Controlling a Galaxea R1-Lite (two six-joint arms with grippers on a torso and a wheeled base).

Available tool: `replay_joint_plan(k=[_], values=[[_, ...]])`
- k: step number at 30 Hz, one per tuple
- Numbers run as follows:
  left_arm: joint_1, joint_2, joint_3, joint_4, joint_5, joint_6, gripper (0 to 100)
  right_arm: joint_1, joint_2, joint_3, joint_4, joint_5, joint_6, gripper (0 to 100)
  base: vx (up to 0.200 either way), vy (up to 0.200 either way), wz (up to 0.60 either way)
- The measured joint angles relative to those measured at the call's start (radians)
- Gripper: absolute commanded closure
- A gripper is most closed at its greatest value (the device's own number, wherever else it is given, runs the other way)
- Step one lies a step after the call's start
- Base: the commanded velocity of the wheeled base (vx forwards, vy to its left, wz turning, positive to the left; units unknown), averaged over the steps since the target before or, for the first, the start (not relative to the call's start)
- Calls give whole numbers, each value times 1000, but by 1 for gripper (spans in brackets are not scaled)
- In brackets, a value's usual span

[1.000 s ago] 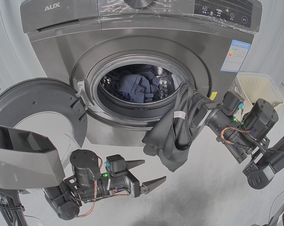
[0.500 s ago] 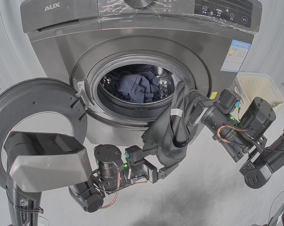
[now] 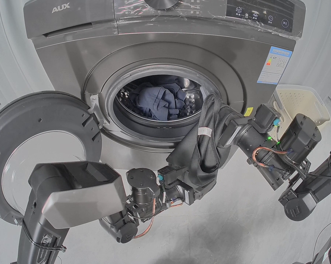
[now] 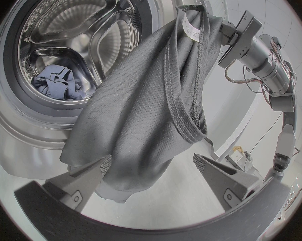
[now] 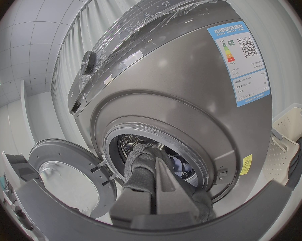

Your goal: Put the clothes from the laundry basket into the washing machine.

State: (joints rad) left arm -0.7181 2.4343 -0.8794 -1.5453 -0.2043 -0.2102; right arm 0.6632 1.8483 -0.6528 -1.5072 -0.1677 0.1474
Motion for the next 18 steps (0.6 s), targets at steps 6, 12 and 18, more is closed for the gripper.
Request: replay_joint_plan(k=[6,12,18], values=[[-7,29,-53,2,3,-1,0,1,2,1,0,0,0,100,0,0,0],[-13,72,-129,3,49,-1,0,2,5,1,-2,0,0,100,0,0,0],[-14,122,-240,3,108,-1,0,6,7,1,-4,0,0,100,0,0,0]])
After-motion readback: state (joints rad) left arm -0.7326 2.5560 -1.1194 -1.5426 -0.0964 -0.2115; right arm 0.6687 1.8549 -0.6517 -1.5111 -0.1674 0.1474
